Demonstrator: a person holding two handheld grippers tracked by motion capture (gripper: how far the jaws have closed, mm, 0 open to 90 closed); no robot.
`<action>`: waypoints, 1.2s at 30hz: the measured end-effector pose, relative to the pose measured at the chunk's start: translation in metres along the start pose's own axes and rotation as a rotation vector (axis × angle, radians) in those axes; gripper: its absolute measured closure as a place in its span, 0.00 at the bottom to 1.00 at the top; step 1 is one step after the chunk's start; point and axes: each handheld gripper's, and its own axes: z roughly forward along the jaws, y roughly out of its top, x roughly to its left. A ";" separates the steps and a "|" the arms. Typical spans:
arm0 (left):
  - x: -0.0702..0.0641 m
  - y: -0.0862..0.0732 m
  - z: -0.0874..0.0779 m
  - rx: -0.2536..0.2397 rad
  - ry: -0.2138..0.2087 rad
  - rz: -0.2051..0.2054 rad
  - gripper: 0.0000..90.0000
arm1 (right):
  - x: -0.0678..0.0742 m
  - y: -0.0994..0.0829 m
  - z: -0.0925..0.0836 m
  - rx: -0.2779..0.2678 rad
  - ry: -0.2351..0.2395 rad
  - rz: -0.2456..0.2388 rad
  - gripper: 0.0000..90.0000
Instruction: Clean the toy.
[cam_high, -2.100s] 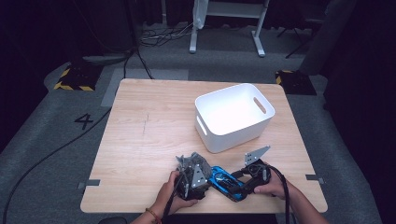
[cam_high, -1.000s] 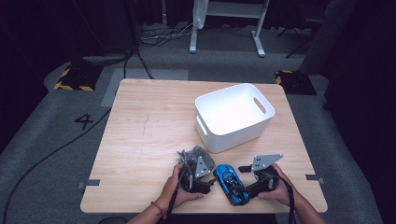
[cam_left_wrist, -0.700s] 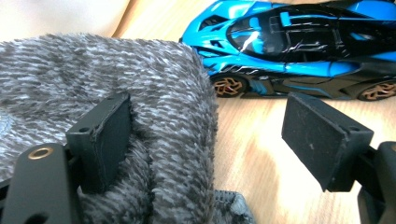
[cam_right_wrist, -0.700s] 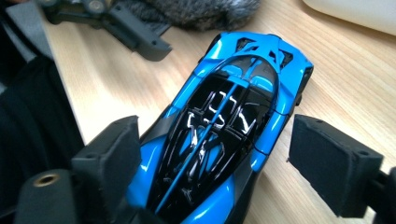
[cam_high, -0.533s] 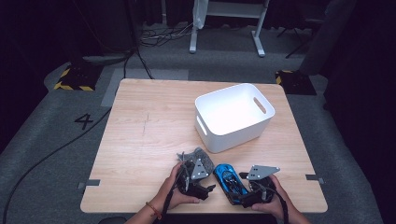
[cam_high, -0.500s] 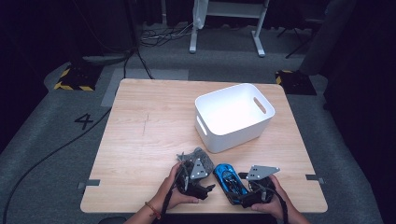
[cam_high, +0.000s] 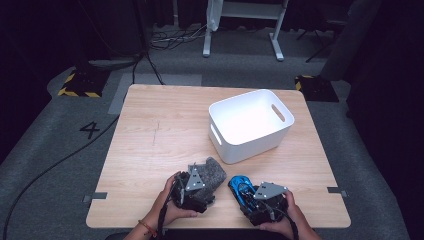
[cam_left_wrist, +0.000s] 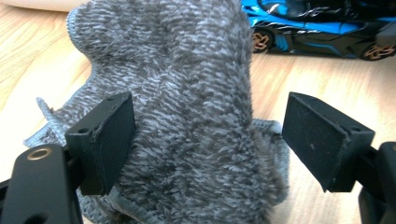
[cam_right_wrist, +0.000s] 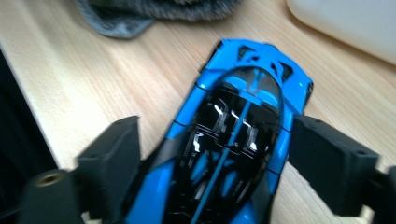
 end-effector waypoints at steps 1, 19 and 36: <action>0.000 0.000 0.000 0.003 0.003 0.003 0.20 | 0.001 0.000 -0.001 -0.004 -0.008 -0.004 0.21; 0.007 -0.004 0.011 0.013 -0.016 -0.027 0.17 | -0.005 -0.009 0.019 0.049 0.029 0.158 0.09; 0.005 0.003 0.018 0.044 0.001 -0.020 0.45 | -0.026 0.004 0.025 0.074 0.043 0.069 0.28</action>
